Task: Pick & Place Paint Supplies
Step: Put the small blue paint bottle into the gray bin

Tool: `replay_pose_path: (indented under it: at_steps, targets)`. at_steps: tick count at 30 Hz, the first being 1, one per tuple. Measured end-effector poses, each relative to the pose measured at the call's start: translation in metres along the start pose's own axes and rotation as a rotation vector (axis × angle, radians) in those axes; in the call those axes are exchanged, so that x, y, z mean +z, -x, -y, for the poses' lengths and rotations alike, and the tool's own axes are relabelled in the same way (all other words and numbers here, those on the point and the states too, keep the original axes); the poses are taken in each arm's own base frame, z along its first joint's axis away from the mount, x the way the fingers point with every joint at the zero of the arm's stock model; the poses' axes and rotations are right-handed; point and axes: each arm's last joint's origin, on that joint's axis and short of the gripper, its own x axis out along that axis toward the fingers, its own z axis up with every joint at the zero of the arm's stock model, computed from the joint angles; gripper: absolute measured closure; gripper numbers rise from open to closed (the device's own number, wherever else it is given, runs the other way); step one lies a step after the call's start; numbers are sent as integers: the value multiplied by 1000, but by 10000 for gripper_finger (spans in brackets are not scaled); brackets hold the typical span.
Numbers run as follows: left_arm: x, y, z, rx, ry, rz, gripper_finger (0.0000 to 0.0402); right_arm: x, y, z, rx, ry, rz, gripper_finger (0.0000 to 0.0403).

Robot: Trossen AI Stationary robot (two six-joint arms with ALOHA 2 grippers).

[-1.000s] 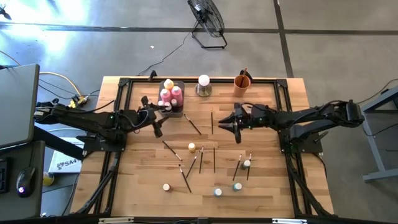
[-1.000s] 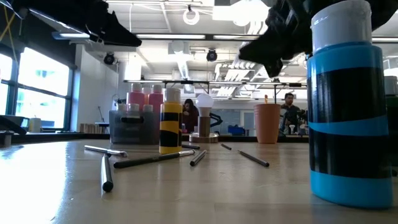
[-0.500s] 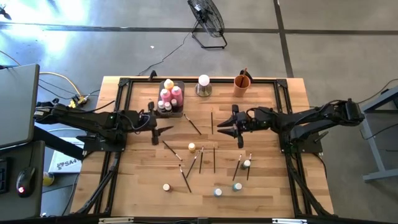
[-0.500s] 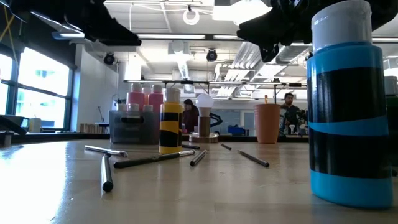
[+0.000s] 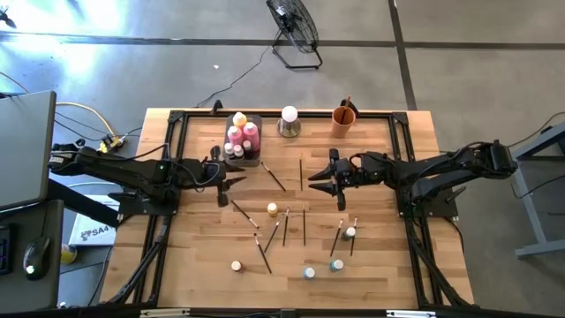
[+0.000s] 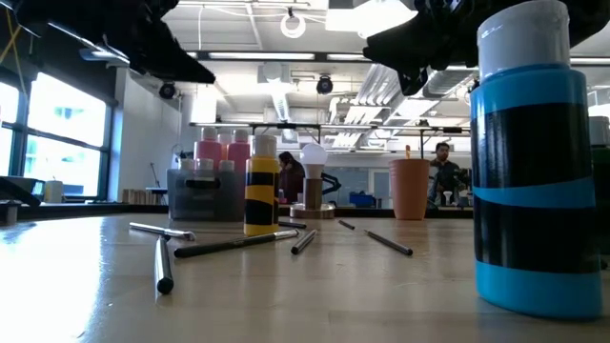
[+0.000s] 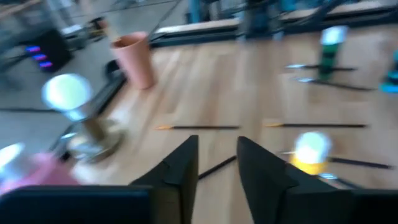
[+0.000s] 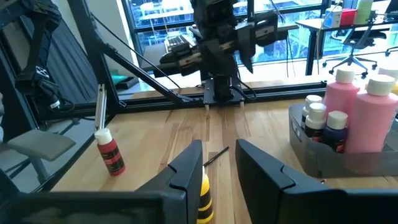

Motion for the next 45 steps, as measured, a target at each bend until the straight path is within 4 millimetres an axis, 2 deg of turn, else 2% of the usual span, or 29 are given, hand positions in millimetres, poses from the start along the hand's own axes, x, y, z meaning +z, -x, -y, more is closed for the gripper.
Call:
replay_pose_path:
  at_steps: [6, 11, 19, 28, 35, 45]
  targets:
    - [-7, 2, -8, 268, -31, -81, 358, -1, 0, 0, -2, -2, -14, 312]
    - [-16, 4, -10, 377, -74, -172, 381, -2, 0, 0, -2, -2, -18, 312]
    - [-22, 3, -14, 338, -46, -224, 388, -2, 0, 2, -62, -1, -11, 312]
    - [-31, -5, -53, 371, 115, -284, 400, -6, 0, 4, -116, -4, -48, 312]
    - [-36, -13, -76, 218, 210, -278, 401, -6, 0, 4, -117, 22, -52, 312]
    - [-41, -29, -80, 175, 186, -280, 401, -7, 1, 5, -135, 22, -65, 312]
